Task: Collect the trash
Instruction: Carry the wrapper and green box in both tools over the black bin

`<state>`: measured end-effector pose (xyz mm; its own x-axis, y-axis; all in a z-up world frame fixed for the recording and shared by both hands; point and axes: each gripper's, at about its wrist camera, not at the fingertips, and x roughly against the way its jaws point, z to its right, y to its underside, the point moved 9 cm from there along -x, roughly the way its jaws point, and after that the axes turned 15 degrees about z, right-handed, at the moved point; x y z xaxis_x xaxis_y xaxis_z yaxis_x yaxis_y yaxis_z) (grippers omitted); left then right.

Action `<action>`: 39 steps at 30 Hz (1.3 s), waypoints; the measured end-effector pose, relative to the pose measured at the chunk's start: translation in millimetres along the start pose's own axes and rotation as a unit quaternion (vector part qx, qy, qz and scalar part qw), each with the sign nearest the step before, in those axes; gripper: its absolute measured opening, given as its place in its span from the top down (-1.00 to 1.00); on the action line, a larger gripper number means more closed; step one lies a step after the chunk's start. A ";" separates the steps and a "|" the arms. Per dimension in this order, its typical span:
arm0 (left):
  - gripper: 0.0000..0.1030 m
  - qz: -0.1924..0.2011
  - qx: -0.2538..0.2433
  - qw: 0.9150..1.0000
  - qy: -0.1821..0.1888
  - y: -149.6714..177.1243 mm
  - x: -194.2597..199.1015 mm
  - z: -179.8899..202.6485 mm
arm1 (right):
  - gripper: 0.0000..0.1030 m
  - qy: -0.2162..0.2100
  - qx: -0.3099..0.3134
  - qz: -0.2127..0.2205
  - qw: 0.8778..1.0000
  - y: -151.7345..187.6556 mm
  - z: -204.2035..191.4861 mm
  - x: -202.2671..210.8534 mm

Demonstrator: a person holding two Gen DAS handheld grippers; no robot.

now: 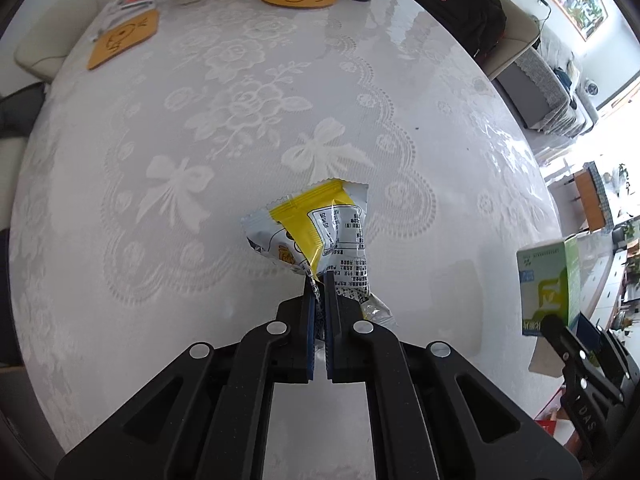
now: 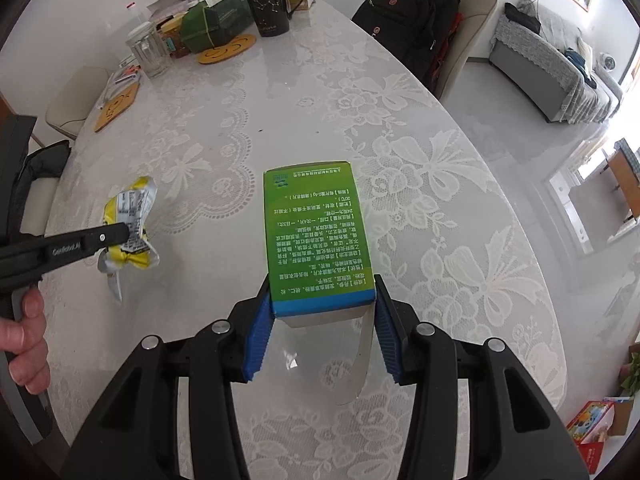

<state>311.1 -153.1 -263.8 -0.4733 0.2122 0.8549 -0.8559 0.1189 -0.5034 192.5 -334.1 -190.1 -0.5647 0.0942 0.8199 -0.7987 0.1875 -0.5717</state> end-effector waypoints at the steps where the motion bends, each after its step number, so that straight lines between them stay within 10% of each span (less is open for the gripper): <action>1: 0.96 0.001 0.000 1.000 0.000 2.8 6.1 -4.2 | 0.15 -0.002 0.000 0.001 1.000 1.6 -0.7 4.1; 39: 0.96 0.021 0.027 0.999 -0.017 133.3 142.0 -11.4 | 0.15 -0.051 0.032 0.017 0.998 79.7 -22.7 121.9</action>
<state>132.2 -96.1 -210.9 -0.5151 0.1825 0.8375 -0.8447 0.0576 -0.5321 64.8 -285.5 -135.1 -0.6074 -0.0008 0.7944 -0.7884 0.1232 -0.6027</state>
